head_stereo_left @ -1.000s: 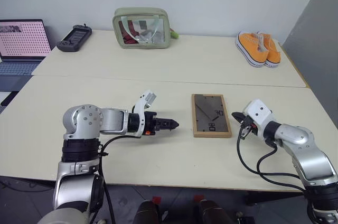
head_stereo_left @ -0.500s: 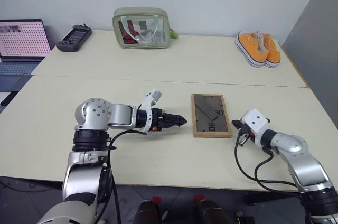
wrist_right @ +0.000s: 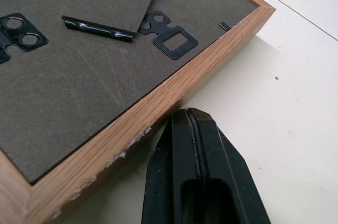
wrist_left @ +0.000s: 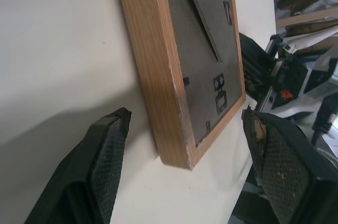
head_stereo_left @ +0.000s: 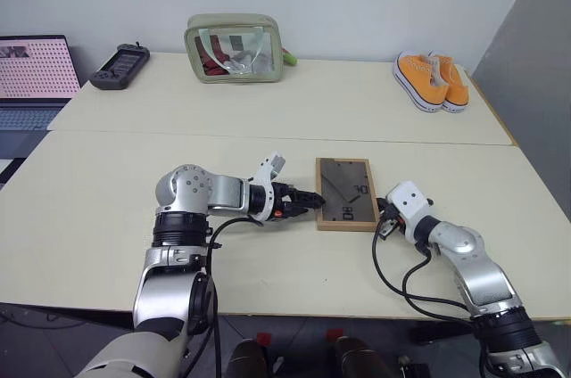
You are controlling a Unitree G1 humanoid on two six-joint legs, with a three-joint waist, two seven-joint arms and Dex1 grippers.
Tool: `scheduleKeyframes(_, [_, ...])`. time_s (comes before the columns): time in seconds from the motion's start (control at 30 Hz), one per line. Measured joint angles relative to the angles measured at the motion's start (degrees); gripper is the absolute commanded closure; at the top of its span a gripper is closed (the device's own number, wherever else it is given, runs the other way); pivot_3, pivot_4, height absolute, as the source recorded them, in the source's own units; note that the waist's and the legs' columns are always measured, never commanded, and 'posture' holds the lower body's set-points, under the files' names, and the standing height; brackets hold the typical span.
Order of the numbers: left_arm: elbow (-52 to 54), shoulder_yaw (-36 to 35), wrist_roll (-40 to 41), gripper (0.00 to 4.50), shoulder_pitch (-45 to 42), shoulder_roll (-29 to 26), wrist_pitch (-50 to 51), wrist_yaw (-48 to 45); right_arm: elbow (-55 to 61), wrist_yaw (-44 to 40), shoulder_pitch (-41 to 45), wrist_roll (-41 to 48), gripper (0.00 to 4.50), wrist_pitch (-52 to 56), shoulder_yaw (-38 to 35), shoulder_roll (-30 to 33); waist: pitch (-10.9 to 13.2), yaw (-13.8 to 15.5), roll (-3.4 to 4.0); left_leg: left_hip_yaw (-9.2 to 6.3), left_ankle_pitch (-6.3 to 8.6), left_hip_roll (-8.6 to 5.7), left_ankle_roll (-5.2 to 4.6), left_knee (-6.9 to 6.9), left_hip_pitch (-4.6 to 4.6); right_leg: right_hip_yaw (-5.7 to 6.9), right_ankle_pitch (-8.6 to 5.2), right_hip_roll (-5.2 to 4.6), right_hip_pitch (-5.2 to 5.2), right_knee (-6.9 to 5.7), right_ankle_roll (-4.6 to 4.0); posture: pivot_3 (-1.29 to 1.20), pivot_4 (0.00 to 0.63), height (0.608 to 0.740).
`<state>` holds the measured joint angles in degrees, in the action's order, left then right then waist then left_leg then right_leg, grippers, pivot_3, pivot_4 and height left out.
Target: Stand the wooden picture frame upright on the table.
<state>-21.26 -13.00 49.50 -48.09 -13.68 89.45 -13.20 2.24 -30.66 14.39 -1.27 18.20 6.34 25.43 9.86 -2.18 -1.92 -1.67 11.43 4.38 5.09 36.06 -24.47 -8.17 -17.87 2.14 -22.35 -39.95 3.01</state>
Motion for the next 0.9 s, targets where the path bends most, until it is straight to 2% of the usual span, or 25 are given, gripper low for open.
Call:
scheduleKeyframes(0.57, [-1.0, -4.3, -4.5, 0.89, -1.3, 1.7, 0.1, -0.4, 3.3, 1.2, 3.3, 0.2, 4.5, 5.2, 3.3, -6.3, 0.0, -0.2, 0.0, -0.01, 0.0, 0.0, 0.0, -0.03, -0.01, 0.01, -0.01, 0.0, -0.01, 0.01, -0.01, 0.0, 0.15, 0.74])
scheduleKeyframes(0.8, [-0.9, -5.2, -4.8, 0.89, -1.4, 2.0, 0.5, -1.3, 3.2, 0.9, 3.7, 0.3, 4.5, 5.2, 3.9, -5.8, 0.0, -0.2, 0.0, 0.0, 0.0, -0.01, 0.0, -0.02, -0.01, 0.01, -0.01, -0.01, -0.01, 0.02, -0.01, 0.0, 0.15, 0.74])
scheduleKeyframes(0.9, [-1.0, -5.4, -4.9, 1.43, -1.4, 2.1, 0.5, -1.3, 3.2, 0.8, 3.3, 0.3, 4.5, 5.0, 3.8, -4.6, 0.0, -0.1, 0.0, -0.01, 0.0, -0.01, 0.0, -0.02, -0.02, 0.01, -0.01, -0.01, -0.01, 0.02, -0.01, 0.0, 0.15, 0.74])
